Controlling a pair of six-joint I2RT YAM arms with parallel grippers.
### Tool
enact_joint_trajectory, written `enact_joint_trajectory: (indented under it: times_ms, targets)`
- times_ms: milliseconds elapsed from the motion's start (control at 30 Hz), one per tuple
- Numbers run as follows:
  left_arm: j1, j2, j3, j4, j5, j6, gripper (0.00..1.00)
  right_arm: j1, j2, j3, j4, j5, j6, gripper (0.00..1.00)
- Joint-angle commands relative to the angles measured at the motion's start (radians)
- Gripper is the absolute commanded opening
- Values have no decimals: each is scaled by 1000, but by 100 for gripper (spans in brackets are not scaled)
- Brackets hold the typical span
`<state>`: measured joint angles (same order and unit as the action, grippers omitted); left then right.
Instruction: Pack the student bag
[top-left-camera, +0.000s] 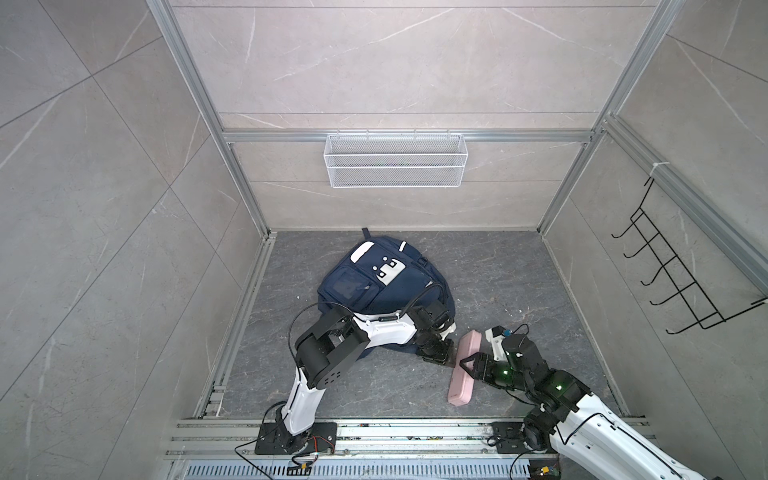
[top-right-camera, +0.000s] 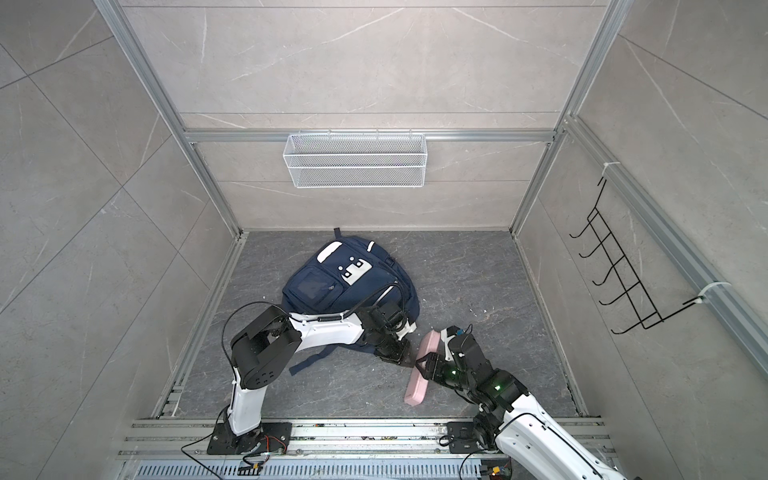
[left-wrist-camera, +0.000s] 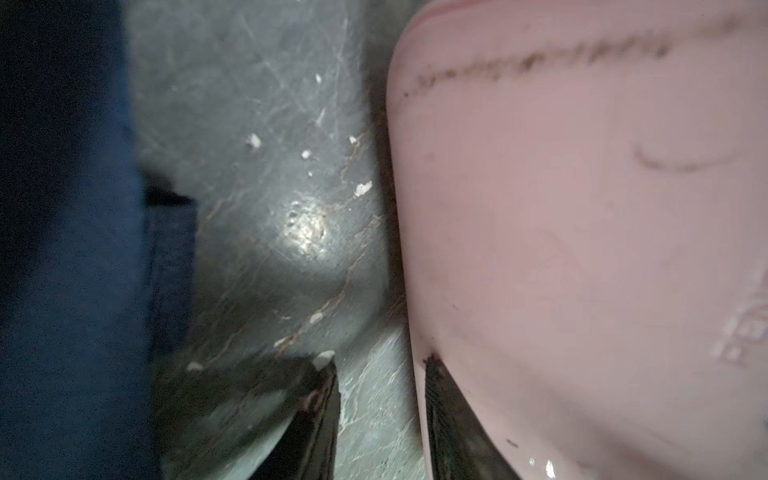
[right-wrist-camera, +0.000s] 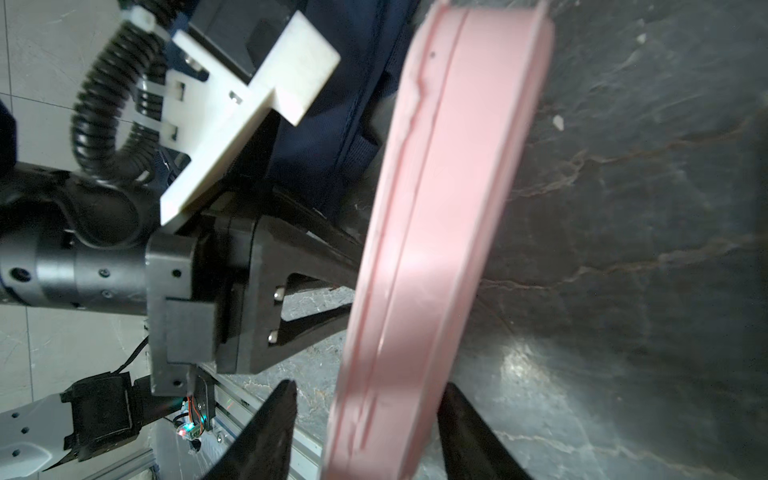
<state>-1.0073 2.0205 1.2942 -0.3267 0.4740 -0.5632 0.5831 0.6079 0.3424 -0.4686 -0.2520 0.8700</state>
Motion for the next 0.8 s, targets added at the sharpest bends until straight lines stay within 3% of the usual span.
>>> enact_joint_trajectory:
  times_ms: [0,533,767]
  targets:
    - [1,18,13,-64,-29,19,39,3,23,19,47,-17,-22,55]
    - [1,8,15,-62,-29,17,39,3,115,-1,141,-32,-20,50]
    - [1,0,11,-62,-31,15,39,3,105,0,131,-30,-20,43]
